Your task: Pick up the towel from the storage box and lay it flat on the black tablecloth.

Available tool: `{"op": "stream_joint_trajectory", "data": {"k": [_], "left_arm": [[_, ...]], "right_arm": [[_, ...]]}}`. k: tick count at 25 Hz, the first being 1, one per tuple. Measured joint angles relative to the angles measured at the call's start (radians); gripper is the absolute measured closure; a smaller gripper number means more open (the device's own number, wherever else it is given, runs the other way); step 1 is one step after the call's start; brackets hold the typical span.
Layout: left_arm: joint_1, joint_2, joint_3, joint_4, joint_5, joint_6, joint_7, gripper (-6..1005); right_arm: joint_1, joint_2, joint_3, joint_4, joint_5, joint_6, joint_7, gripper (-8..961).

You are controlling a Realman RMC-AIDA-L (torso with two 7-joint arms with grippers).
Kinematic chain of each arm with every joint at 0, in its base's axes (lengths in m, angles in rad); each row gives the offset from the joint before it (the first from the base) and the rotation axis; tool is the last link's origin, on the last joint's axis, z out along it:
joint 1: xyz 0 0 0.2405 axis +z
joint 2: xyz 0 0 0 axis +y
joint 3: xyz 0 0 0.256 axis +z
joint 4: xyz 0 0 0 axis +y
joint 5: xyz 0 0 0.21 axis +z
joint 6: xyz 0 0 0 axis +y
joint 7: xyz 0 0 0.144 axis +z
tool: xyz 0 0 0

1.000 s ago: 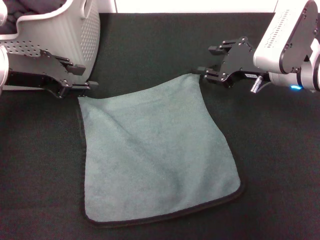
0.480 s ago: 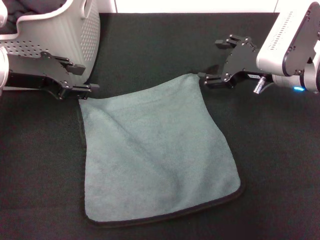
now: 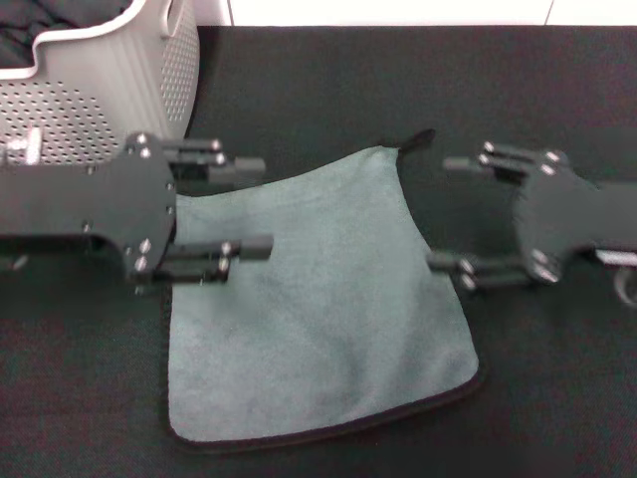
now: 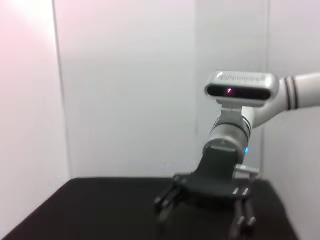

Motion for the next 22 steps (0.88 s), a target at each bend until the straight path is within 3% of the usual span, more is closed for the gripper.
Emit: {"op": "stream_joint_trajectory", "data": {"k": [3,6,12,22], "left_arm": [[0.031,-0.002,0.008,-0.037,-0.053,0.038,0.005,377],[0.051,0.003,0.009,-0.101,-0.103,0.051,0.038,377],[0.063,0.028,0.004,-0.17,-0.112,0.053,0.056,377],[0.088,0.038,0.002,-0.2,-0.105,0.055,0.07,377]], "right_arm": [[-0.037,-0.002,0.056,0.025,0.105,0.199,0.012,69],[-0.047,-0.003,0.064,0.066,0.164,0.263,0.011,69],[-0.027,-0.002,0.029,0.129,0.174,0.274,0.003,68],[0.0,0.001,-0.023,0.182,0.196,0.28,-0.03,68]]}}
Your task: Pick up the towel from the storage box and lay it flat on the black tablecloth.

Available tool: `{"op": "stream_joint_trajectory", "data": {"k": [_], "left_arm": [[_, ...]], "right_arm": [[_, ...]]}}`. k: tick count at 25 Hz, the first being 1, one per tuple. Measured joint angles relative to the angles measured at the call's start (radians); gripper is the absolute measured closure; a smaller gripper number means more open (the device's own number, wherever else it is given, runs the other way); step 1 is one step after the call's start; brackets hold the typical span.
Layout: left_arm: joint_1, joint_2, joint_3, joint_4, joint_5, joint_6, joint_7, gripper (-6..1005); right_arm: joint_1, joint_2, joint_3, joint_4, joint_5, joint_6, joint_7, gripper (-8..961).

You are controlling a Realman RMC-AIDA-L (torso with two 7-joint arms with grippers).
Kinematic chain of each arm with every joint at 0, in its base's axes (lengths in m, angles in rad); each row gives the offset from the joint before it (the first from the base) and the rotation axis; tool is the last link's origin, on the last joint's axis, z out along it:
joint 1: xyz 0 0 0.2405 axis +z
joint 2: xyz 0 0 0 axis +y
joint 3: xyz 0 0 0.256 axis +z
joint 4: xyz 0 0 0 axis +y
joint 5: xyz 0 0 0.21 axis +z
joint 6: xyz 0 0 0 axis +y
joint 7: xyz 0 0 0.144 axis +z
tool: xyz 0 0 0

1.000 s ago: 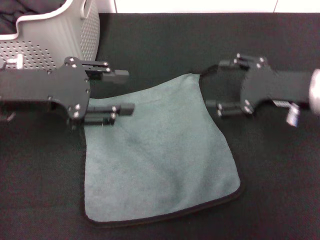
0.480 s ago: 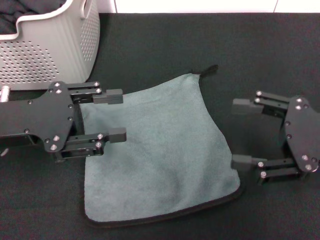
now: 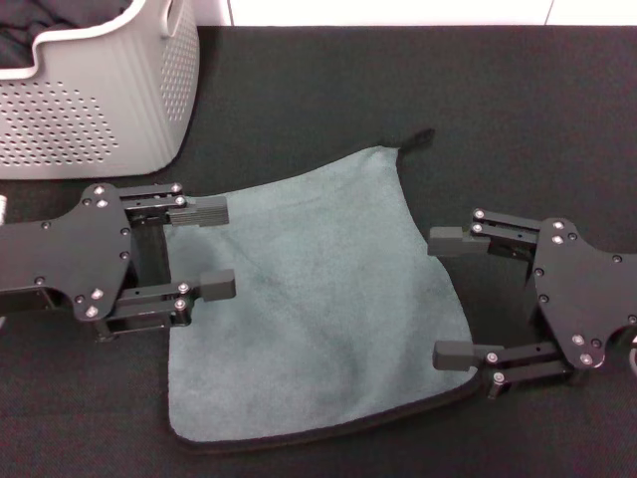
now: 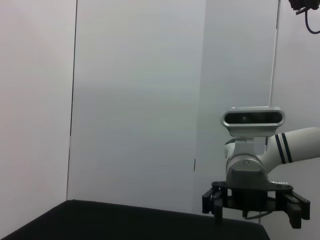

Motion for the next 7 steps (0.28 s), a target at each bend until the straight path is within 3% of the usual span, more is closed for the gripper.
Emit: {"op": "stream_joint_trajectory", "data": {"k": [7], "left_arm": [[0.01,0.001,0.003,-0.002,0.001,0.001,0.0,377]], "right_arm": [[-0.003,0.001,-0.001,0.004,0.006,0.001,-0.004,68]]}}
